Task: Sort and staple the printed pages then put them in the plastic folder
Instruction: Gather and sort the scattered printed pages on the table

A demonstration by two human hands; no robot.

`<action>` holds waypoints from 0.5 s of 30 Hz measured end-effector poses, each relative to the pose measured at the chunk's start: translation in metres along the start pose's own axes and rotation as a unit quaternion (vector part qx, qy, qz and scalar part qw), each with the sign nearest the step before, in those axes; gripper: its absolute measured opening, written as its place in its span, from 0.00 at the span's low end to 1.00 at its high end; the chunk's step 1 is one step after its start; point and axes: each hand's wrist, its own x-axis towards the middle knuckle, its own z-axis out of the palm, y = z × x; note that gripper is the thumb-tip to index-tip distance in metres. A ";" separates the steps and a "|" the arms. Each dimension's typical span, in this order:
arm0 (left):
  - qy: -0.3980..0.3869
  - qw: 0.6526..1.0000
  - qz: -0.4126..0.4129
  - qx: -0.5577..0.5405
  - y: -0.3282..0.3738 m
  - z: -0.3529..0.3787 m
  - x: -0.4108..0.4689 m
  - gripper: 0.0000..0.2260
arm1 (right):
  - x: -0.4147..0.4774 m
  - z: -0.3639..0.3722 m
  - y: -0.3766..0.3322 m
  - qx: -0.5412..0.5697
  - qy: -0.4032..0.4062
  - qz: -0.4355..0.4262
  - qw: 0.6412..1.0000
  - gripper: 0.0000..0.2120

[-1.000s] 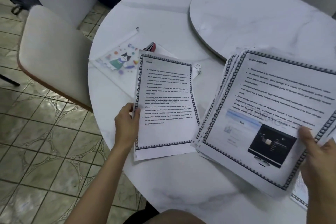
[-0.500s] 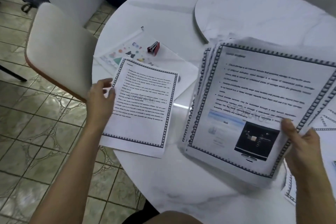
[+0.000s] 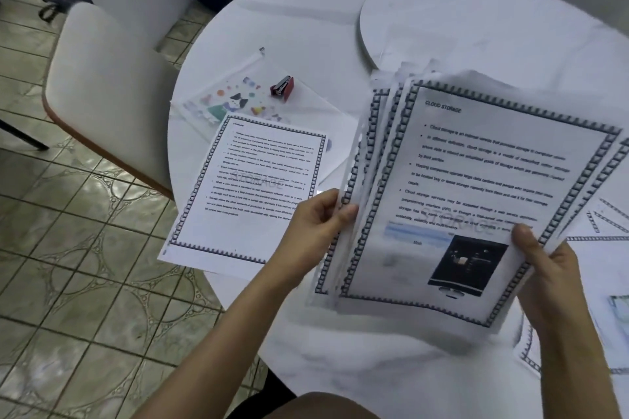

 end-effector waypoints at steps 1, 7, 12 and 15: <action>0.008 1.000 -0.005 -0.007 -0.002 0.001 0.001 0.04 | -0.001 -0.002 -0.002 -0.003 0.008 -0.003 1.000 0.08; 0.054 0.997 -0.042 0.044 -0.023 0.006 0.014 0.03 | -0.001 -0.039 -0.012 -0.014 0.054 -0.055 0.997 0.10; 0.097 0.981 -0.071 0.155 -0.047 0.012 0.027 0.12 | 0.012 -0.091 -0.006 -0.056 0.047 -0.043 0.996 0.26; 0.103 0.970 -0.072 0.210 -0.057 0.016 0.032 0.09 | 0.021 -0.126 0.004 -0.067 0.057 -0.011 0.996 0.28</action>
